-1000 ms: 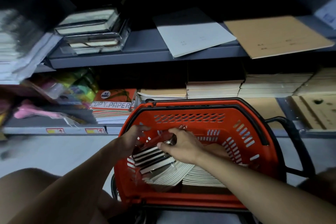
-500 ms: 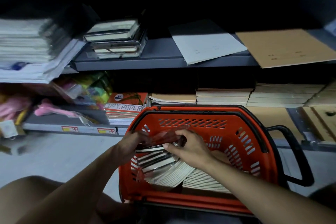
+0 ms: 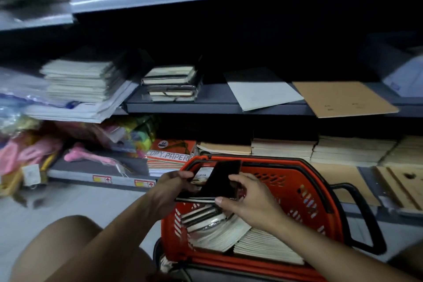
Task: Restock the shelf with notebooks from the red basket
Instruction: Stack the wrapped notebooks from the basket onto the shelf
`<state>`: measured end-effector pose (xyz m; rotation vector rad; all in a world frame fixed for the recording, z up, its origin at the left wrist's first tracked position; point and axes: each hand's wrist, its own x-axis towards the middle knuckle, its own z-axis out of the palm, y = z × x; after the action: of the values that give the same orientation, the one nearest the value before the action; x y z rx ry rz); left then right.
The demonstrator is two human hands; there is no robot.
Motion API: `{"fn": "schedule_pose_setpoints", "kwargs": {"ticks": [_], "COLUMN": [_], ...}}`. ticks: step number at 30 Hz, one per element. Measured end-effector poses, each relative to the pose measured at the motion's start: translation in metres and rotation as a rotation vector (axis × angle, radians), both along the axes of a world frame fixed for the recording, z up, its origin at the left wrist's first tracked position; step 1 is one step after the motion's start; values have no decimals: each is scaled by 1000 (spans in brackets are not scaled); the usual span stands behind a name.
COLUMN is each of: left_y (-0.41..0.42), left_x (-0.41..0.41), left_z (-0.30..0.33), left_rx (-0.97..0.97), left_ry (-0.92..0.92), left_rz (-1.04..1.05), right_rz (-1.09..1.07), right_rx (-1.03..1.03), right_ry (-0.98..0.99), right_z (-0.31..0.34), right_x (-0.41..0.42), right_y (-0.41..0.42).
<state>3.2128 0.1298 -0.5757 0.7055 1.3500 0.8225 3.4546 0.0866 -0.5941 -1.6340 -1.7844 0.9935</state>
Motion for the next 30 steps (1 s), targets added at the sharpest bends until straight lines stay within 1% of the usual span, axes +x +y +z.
{"fn": "schedule_pose_setpoints", "kwargs": {"ticks": [3,6,9,12,19,24,30], "left_y": [-12,-29,-43,-53,-69,-68,-56], "left_x": [-1,-1,-4,-10,-22,-30,-30], "left_z": [18,31,43,59,93,114,138], "left_rx": [102,155,195,250,471,628,743], "left_ry": [11,14,-7,-15,23,87,120], "left_rz": [-48,-92,-74,-71,-109,-128,-80], "right_rz": [16,30,77,90,85,65,51], "right_rx": [51,131,228,275,448,489,554], "right_ry": [-11,-49,-82,-90,-104,-71,2], "right_z": [14,29,45,63,99,116,129], "right_x": [3,3,1,-3,-11,-11,-13], "right_y": [-5,-6,-6,-7,-12,-9,8]}}
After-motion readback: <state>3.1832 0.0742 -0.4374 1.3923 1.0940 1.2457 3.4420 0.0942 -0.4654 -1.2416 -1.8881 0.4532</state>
